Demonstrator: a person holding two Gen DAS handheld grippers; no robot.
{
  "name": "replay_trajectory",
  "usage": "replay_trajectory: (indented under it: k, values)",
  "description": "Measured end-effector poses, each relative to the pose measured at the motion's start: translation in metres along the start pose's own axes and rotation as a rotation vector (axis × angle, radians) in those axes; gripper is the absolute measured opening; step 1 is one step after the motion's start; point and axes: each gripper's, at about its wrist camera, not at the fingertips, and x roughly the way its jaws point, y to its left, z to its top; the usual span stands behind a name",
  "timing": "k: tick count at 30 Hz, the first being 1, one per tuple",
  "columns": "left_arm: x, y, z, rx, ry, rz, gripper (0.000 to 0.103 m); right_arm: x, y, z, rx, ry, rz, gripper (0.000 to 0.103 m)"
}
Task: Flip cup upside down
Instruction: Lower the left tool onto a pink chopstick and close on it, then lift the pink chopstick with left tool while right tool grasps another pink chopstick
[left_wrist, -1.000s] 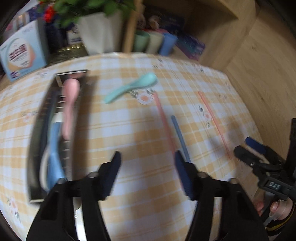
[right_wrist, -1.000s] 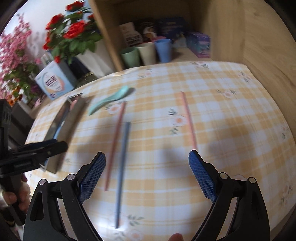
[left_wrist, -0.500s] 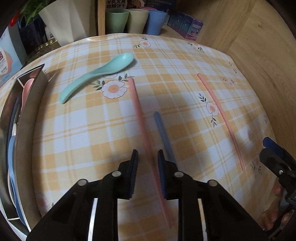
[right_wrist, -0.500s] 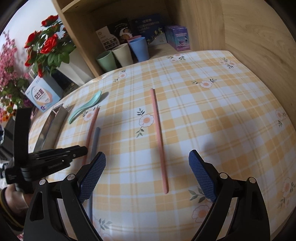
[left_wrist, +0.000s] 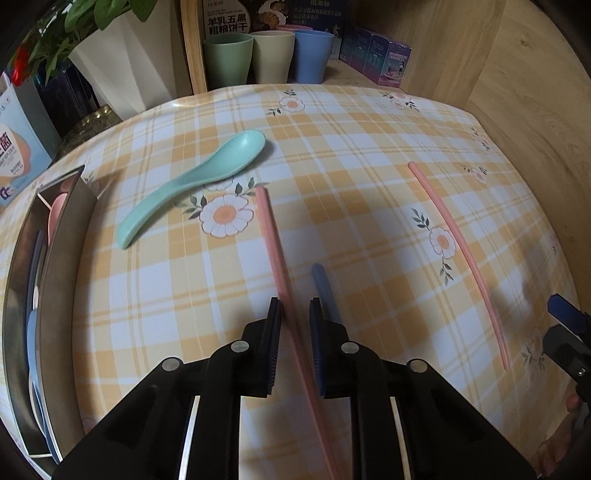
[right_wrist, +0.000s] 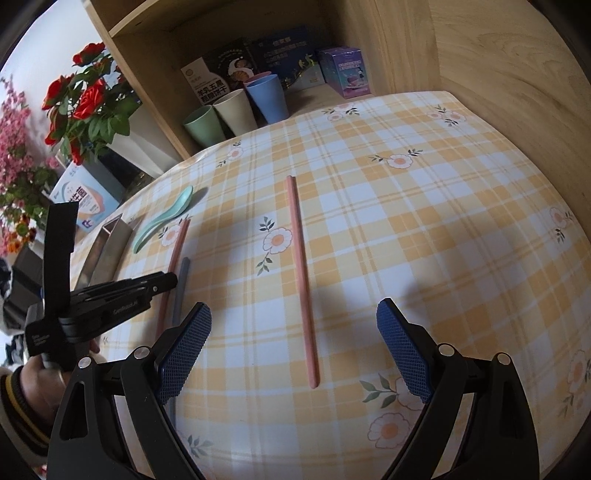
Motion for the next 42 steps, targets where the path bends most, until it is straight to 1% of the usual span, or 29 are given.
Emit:
replay_trajectory:
  k: [4,13,15,16,17,21,26,28,33,38,40,42]
  values:
    - [0.001,-0.003,0.002,0.019,-0.014,0.022,0.014,0.000,-0.005,-0.001,0.014,0.003,0.000,0.088]
    - [0.004,-0.007,0.004,0.014,-0.035,0.055,0.014,0.001,-0.007,-0.003,0.023,0.010,0.002,0.088]
    - [0.003,-0.006,0.003,0.007,-0.037,0.053,0.013,0.001,-0.007,-0.004,0.023,0.014,0.002,0.088]
    - [0.002,-0.005,0.002,0.003,-0.038,0.051,0.009,0.001,-0.007,-0.005,0.023,0.015,0.001,0.088]
    - [0.002,-0.004,0.001,-0.002,-0.038,0.047,0.009,0.001,-0.007,-0.006,0.025,0.016,0.001,0.088]
    - [-0.004,0.001,-0.008,-0.026,-0.049,0.018,0.007,0.003,-0.007,-0.008,0.040,0.021,0.007,0.088]
    - [-0.014,0.009,-0.022,-0.075,-0.033,-0.023,0.006,0.006,-0.003,-0.011,0.036,0.029,0.011,0.088]
    - [-0.024,0.014,-0.031,-0.088,-0.038,-0.039,0.006,0.006,-0.001,-0.012,0.031,0.030,0.011,0.088]
    - [-0.050,0.022,-0.051,-0.058,-0.075,-0.036,0.006,0.007,0.005,-0.013,-0.004,0.030,0.008,0.088]
    - [-0.068,0.038,-0.068,-0.069,-0.095,-0.025,0.006,0.012,0.008,-0.013,-0.060,0.044,-0.012,0.087]
    - [-0.073,0.043,-0.073,-0.077,-0.101,-0.021,0.007,0.015,0.010,-0.011,-0.091,0.051,-0.027,0.078]
    - [-0.075,0.047,-0.075,-0.090,-0.104,-0.021,0.006,0.020,0.011,-0.005,-0.120,0.057,-0.046,0.077]
